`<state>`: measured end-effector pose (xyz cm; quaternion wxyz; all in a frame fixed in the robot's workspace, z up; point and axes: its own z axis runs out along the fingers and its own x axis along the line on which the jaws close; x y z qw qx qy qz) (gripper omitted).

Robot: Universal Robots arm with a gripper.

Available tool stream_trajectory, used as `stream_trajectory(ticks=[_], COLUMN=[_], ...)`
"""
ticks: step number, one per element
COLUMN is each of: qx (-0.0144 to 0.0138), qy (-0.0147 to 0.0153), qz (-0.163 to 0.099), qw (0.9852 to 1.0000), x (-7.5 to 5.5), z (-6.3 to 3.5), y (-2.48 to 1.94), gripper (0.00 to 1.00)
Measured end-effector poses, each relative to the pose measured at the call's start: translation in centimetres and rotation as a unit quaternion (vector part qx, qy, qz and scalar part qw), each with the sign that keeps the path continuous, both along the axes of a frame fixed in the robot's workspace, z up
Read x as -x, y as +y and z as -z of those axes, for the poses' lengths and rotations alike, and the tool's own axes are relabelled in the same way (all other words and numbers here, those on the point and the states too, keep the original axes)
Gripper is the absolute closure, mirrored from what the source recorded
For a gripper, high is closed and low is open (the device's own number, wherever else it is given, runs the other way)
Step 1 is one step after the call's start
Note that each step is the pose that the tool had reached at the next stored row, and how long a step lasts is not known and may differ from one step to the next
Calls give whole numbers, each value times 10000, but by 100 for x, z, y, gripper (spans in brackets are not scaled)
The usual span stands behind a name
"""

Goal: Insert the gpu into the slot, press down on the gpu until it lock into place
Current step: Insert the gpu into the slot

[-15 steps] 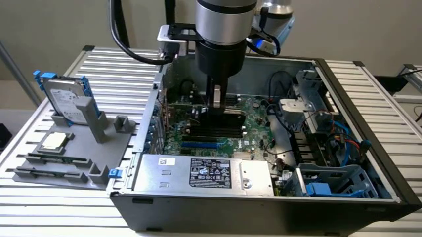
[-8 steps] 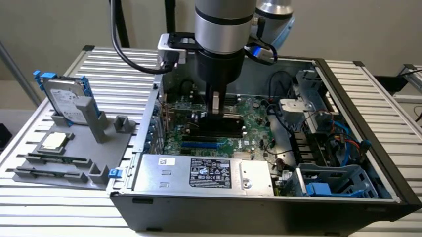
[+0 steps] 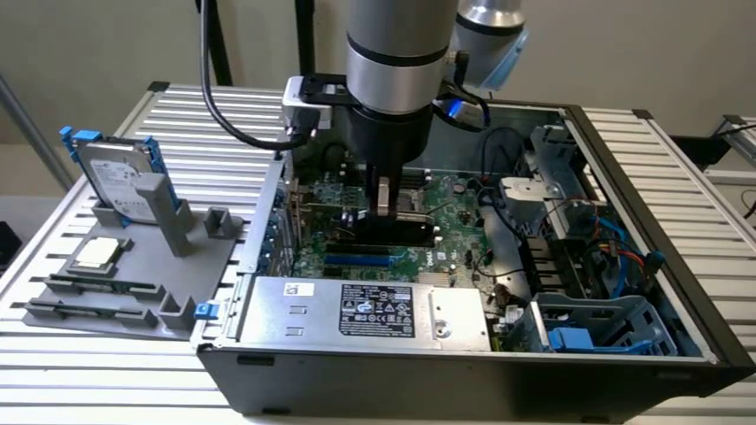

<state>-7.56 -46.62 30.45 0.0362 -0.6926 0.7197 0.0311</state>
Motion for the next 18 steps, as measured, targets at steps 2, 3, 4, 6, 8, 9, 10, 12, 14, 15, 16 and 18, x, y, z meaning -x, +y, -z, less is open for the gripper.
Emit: stream_trajectory(ticks=[2, 3, 4, 6, 8, 9, 10, 12, 14, 15, 16, 18], qx=[0, 1, 0, 0, 0, 0, 0, 0, 1, 1, 1, 2], qy=[0, 0, 0, 0, 0, 1, 4, 12, 30, 39, 49, 54], qz=[9, 13, 15, 19, 22, 23, 24, 26, 26, 26, 25, 26], qw=[10000, 10000, 10000, 10000, 10000, 10000, 10000, 10000, 10000, 10000, 10000, 10000], x=[6, 9, 11, 15, 16, 17, 17, 18, 18, 17, 17, 18], z=[36, 54, 72, 109, 146, 164, 180, 210, 227, 232, 234, 238], y=[0, -1, 0, 0, 0, 0, 0, 0, 0, 0, 0, -1], gripper=[74, 74, 74, 74, 74, 74, 74, 74, 74, 74, 74, 74])
